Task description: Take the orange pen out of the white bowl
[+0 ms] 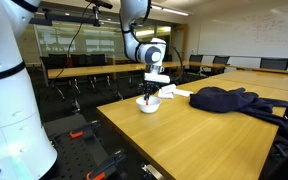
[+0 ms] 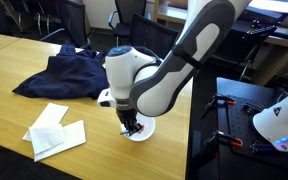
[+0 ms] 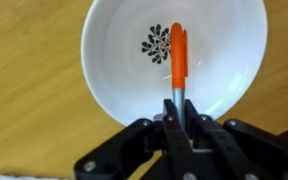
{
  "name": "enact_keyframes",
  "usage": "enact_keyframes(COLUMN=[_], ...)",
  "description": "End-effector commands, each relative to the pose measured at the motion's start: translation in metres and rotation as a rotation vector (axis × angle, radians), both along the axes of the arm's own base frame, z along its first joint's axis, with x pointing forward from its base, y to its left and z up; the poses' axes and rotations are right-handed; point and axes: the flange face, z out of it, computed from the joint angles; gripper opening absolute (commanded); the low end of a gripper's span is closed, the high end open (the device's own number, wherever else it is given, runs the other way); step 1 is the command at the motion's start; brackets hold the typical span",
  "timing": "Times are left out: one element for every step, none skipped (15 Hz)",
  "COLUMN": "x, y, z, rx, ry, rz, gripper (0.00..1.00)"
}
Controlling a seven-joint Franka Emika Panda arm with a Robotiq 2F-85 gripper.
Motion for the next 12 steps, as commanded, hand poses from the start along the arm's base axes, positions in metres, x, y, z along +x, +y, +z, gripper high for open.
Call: enact_keyframes(x=[-0.016, -0.019, -0.022, -0.024, -0.026, -0.027, -0.028, -0.026, -0.026, -0.027, -0.028, -0.032], y=[-0.001, -0.004, -0.01, -0.02, -0.03, -0.047, -0.064, -0.085, -0.106, -0.127, -0.15, -0.173], z=[0.041, 0.053, 0.065, 0.076, 0.085, 0.092, 0.095, 0.091, 0.085, 0.076, 0.065, 0.051], rx=[-0.01, -0.021, -0.049, -0.051, -0.057, -0.09, -0.096, -0.083, -0.087, -0.086, -0.082, -0.087], ry=[-0.012, -0.023, -0.041, -0.047, -0.058, -0.063, -0.05, -0.026, -0.011, 0.013, 0.038, 0.057], rz=[-0.004, -0.017, -0.057, -0.1, -0.141, -0.202, -0.267, -0.322, -0.38, -0.431, -0.484, -0.541], gripper=[0.03, 0.03, 0.03, 0.03, 0.03, 0.03, 0.03, 0.03, 0.03, 0.03, 0.03, 0.03])
